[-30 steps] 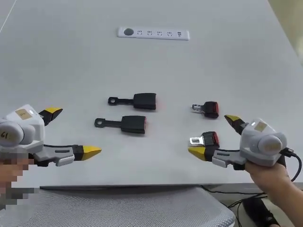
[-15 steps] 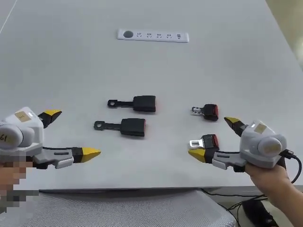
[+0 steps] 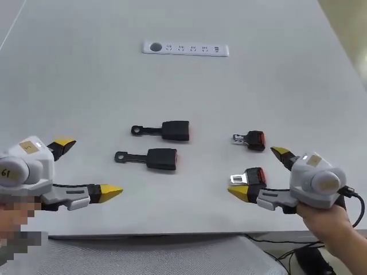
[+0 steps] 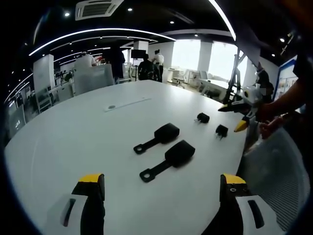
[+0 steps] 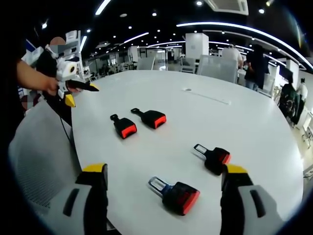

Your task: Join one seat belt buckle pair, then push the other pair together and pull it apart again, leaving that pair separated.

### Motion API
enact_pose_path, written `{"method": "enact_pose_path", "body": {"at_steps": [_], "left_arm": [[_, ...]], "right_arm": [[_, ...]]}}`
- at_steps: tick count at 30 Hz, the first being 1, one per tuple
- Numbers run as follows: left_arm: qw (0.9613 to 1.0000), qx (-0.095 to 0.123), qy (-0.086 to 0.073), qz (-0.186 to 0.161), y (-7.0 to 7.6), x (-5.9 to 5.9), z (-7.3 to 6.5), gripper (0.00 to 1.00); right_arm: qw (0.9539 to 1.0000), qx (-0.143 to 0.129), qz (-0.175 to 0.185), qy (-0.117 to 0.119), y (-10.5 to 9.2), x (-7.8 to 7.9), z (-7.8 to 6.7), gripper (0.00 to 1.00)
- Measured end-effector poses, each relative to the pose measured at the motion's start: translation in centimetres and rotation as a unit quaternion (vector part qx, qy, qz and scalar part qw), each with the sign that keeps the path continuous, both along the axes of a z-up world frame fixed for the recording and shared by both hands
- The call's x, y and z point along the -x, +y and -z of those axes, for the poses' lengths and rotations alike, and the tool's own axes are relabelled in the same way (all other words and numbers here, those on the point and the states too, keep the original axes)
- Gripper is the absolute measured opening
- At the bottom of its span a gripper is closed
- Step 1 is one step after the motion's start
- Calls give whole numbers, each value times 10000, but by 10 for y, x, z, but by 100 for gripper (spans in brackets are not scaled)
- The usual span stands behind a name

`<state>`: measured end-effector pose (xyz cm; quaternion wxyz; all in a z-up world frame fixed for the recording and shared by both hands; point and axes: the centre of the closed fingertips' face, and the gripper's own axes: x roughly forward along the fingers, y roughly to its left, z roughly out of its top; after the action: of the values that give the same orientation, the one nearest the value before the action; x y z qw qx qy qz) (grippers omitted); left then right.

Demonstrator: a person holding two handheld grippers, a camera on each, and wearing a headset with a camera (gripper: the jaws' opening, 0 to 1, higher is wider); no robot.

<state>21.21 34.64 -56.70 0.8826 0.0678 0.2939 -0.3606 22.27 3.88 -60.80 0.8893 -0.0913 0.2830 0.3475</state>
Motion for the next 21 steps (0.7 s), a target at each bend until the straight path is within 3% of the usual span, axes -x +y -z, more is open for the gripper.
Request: {"method": "enact_pose_path", "body": {"at_steps": [21], "left_arm": [[9999, -17, 47, 136, -10, -5, 5, 100]], "right_arm": [[10000, 49, -53, 18, -5, -4, 1, 97]]}}
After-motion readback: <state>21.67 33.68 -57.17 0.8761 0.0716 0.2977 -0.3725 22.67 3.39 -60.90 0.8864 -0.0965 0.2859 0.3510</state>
